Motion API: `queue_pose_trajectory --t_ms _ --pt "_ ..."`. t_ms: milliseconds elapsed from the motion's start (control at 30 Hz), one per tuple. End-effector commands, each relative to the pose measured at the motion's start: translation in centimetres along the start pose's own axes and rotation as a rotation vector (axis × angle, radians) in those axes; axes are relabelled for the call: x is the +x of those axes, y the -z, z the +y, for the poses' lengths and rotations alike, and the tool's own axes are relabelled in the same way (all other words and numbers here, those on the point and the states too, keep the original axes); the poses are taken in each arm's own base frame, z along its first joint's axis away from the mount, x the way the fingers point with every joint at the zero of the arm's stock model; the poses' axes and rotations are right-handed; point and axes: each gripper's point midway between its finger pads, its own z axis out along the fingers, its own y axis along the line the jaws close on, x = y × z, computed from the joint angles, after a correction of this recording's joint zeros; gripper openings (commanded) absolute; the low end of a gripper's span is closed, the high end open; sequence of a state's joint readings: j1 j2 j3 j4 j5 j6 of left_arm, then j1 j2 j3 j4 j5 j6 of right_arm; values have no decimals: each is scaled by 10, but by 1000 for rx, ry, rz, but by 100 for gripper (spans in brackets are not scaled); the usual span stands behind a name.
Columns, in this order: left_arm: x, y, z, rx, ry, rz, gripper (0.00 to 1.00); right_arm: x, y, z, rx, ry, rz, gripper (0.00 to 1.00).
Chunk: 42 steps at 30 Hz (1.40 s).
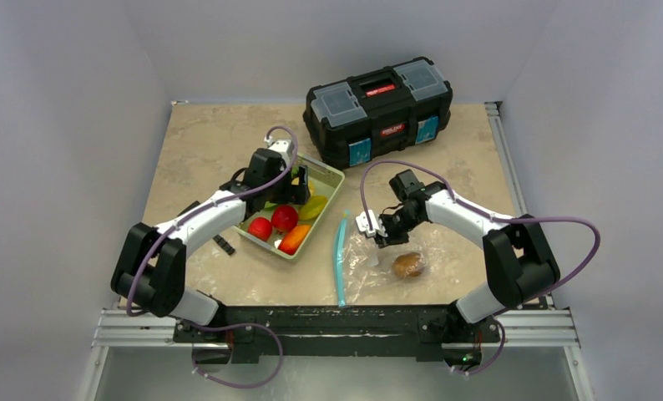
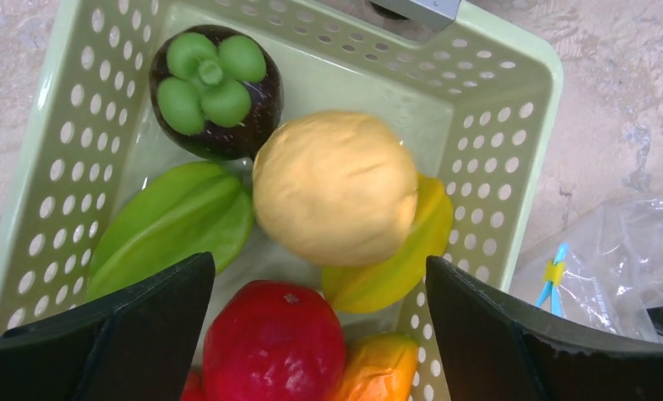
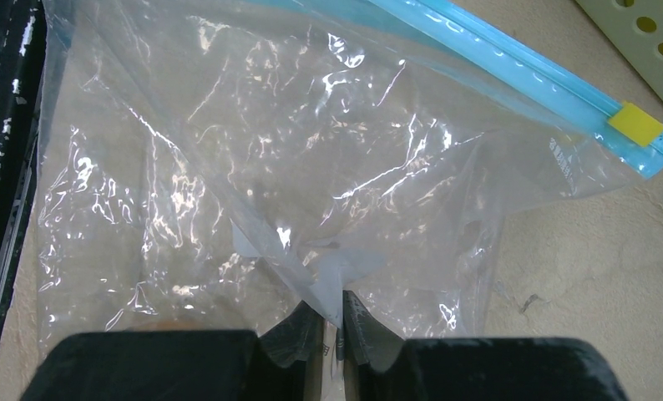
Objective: Open the zip-top bag and remove the fake food
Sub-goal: Place the fake fruit in the bin.
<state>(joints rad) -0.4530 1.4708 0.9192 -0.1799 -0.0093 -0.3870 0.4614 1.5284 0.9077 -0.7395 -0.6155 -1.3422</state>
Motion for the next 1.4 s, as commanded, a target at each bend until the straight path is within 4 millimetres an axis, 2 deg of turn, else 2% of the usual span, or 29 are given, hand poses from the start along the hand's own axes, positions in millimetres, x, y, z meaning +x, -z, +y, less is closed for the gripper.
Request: queue_pose_trajectory --t_ms 0,233,367,500,733,900,1100,1267,1367 --pt "-30 10 -11 54 26 -89 98 -2 4 -2 9 15 -8 11" --pt "-34 33 -19 108 23 -131 100 -2 5 -2 13 14 -10 12" --pt "-35 60 -30 181 30 -170 100 -4 6 -4 21 15 -20 13" --pt "-28 84 -39 254 32 -202 100 -4 11 -7 46 10 -26 13" --pt "-18 125 -76 508 45 -223 100 -2 19 -11 78 -1 -36 14" --pt "-12 137 -83 565 62 -218 100 -2 25 -14 100 -5 -46 15" --pt "-8 162 -102 713 107 -234 100 -4 34 -17 135 -8 -71 18" --pt "5 166 -97 707 106 -223 100 -3 37 -19 148 -15 -75 19" --pt "19 163 -92 687 114 -182 100 0 38 -20 155 -22 -69 19"
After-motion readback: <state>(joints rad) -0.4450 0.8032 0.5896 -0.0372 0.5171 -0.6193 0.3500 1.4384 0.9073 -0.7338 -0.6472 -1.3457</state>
